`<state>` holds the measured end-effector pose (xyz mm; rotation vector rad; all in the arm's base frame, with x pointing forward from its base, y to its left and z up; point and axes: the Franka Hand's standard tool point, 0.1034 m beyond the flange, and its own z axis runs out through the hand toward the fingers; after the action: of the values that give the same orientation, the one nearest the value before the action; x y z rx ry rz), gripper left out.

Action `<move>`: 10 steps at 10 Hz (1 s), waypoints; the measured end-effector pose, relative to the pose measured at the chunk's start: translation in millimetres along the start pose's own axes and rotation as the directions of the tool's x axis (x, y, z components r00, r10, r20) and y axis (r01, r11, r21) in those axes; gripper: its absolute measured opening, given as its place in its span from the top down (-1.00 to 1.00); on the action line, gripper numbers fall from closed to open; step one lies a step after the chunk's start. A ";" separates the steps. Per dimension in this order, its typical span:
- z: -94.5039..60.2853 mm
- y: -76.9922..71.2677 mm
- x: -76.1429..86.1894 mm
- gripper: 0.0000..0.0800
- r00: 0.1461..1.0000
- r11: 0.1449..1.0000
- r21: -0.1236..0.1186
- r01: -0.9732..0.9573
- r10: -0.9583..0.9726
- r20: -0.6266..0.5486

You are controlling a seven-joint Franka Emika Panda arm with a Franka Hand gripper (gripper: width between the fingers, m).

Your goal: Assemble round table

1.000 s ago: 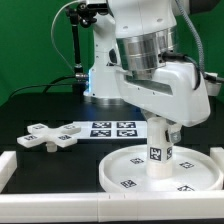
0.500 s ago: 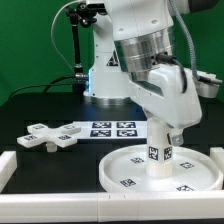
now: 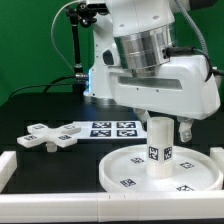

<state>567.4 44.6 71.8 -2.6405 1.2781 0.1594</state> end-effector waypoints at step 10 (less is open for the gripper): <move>-1.8 4.7 7.0 -0.62 0.538 0.536 -0.064 0.842 -0.842 0.025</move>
Offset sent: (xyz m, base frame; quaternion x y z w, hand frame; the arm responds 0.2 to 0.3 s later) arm 0.0017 -0.0085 0.0019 -0.0460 0.0271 -0.3364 0.9402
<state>568.0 35.9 71.6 -2.9717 -0.1543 0.0274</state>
